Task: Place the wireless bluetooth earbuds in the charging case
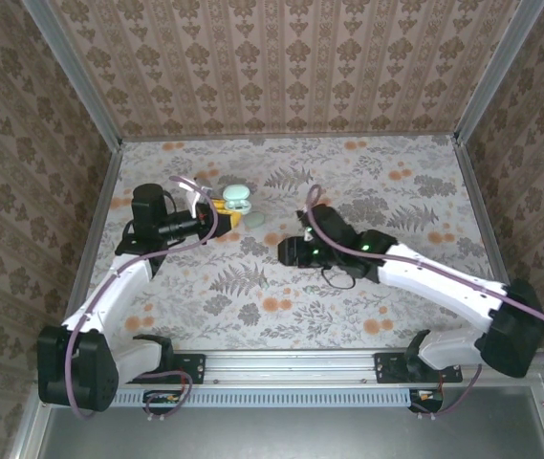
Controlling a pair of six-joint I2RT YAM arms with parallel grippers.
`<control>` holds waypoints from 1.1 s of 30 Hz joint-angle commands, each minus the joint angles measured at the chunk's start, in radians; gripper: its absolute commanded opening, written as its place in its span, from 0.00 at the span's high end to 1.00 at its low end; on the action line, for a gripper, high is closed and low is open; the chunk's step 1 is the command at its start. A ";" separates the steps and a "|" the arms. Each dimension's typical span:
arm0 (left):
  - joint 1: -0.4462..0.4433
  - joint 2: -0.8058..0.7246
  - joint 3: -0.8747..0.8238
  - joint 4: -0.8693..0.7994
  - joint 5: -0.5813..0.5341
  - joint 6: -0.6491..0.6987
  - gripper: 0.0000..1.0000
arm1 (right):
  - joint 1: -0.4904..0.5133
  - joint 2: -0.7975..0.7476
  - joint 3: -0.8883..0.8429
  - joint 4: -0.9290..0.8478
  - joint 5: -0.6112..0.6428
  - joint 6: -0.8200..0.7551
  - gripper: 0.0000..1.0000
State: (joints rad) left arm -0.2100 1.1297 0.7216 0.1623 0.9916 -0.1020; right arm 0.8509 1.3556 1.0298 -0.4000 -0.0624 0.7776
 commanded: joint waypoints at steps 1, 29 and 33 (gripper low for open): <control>0.011 -0.025 -0.006 0.013 -0.020 -0.006 0.78 | 0.038 0.121 -0.007 0.064 -0.024 0.062 0.57; 0.025 -0.067 -0.017 -0.009 -0.045 0.010 0.78 | 0.085 0.528 0.210 -0.063 -0.018 -0.104 0.67; 0.024 -0.067 -0.015 -0.010 -0.044 0.009 0.78 | 0.086 0.542 0.234 -0.086 -0.011 -0.124 0.67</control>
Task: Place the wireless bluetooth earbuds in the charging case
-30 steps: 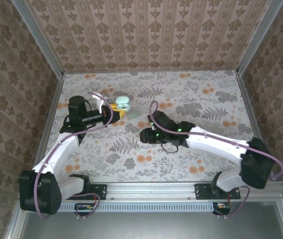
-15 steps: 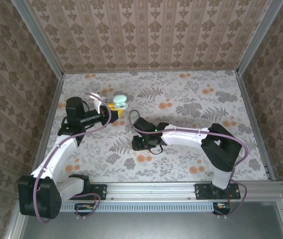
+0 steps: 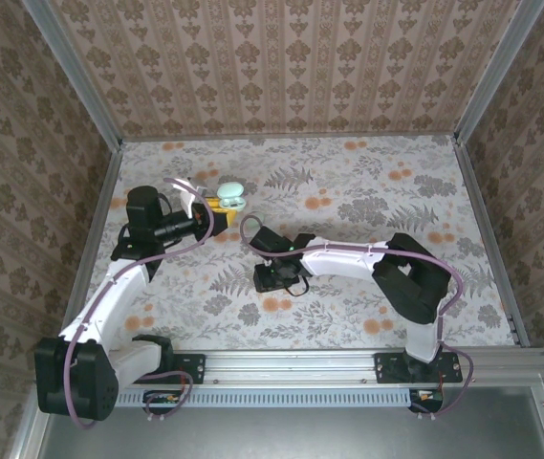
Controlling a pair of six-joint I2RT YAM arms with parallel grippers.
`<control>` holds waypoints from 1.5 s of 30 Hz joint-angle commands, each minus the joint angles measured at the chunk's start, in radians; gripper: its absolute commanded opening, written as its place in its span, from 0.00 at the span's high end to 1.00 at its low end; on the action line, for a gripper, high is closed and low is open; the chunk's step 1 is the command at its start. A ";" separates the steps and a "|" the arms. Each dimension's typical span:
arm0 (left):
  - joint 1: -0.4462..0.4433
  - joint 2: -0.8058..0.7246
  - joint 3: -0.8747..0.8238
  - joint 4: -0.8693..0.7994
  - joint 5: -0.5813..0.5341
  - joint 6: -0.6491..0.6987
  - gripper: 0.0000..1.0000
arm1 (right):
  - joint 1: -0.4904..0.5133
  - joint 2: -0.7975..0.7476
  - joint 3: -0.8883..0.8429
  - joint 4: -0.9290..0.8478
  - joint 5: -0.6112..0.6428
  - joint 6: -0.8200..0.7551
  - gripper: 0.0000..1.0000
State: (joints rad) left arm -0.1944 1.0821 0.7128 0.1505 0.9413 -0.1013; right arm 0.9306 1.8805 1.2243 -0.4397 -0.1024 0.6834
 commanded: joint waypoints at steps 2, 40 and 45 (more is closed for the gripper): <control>0.010 -0.017 -0.006 0.001 0.007 0.009 0.78 | 0.006 0.029 0.049 -0.053 0.030 -0.037 0.66; -0.039 -0.004 -0.009 0.006 0.005 0.025 0.78 | -0.087 -0.218 0.018 -0.230 0.067 -0.054 0.85; -0.090 0.011 -0.028 0.064 -0.011 0.034 0.78 | -0.119 -0.385 0.037 -0.328 0.104 -0.065 0.85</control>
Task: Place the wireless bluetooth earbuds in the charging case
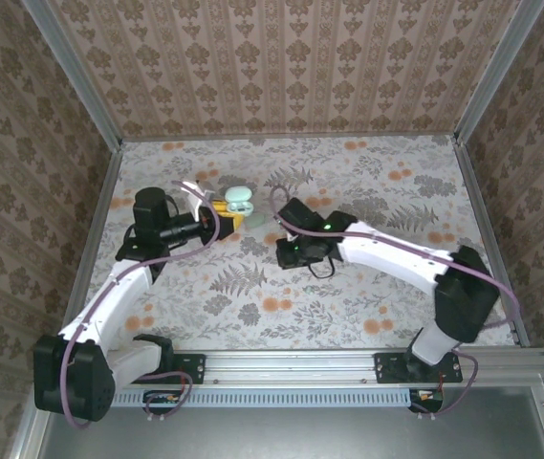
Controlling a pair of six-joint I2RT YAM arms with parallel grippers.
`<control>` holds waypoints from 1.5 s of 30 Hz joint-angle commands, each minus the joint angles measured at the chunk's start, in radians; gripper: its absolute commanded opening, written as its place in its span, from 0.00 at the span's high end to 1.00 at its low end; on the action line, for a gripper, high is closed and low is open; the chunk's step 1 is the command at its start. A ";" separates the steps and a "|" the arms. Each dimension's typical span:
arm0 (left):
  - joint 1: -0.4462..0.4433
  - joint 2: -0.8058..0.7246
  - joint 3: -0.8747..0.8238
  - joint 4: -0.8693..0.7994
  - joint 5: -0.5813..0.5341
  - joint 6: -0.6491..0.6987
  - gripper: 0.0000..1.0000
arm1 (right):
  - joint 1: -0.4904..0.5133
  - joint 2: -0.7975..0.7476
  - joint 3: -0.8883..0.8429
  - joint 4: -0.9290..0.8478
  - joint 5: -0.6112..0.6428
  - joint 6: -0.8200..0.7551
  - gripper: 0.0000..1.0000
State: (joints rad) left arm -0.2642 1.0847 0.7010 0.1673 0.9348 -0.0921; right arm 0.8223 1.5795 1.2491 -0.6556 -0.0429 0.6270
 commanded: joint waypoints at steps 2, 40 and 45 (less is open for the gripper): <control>-0.043 0.019 -0.021 0.082 -0.014 0.020 0.78 | -0.025 -0.140 0.032 -0.145 0.051 -0.010 0.86; -0.228 0.087 -0.013 0.213 -0.114 0.021 0.78 | -0.019 -0.008 0.473 -0.178 -0.009 -0.052 0.89; -0.231 0.081 -0.011 0.205 -0.114 0.024 0.78 | -0.010 0.019 0.491 -0.173 -0.020 -0.053 0.89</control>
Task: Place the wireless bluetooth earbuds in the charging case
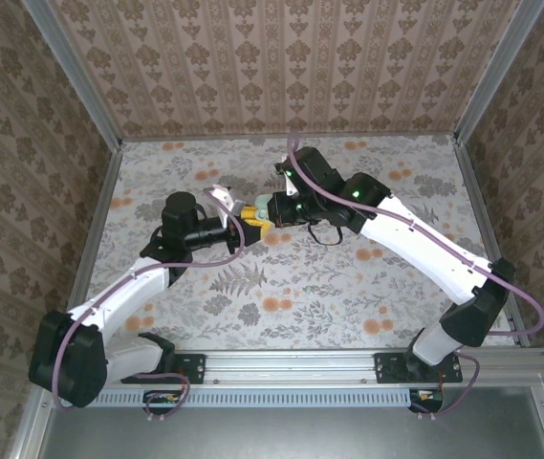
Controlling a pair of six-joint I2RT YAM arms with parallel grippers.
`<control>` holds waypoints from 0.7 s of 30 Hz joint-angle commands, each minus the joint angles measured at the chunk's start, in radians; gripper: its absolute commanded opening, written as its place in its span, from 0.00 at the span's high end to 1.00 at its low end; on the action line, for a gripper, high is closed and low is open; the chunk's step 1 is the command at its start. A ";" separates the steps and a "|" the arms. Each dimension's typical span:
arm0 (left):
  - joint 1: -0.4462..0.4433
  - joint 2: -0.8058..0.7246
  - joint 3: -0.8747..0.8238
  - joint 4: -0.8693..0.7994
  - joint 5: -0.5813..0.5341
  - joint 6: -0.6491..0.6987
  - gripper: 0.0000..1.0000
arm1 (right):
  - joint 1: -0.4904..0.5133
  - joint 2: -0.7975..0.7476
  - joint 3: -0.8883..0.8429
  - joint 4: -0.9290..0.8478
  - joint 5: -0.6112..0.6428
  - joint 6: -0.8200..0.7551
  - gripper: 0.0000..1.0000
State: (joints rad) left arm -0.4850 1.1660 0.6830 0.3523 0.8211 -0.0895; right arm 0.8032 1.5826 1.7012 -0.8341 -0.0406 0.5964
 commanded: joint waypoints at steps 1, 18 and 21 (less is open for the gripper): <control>-0.009 -0.001 0.007 0.017 -0.002 0.023 0.78 | 0.010 0.020 0.041 0.005 -0.022 -0.022 0.88; -0.010 -0.005 0.013 0.007 -0.002 0.030 0.78 | 0.015 0.066 0.066 -0.002 -0.019 -0.034 0.88; -0.010 -0.006 0.013 0.005 -0.002 0.030 0.78 | 0.016 0.074 0.068 -0.006 -0.020 -0.035 0.88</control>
State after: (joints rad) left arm -0.4904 1.1660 0.6830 0.3397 0.8173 -0.0818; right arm 0.8124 1.6428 1.7405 -0.8337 -0.0528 0.5777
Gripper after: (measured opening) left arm 0.313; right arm 0.126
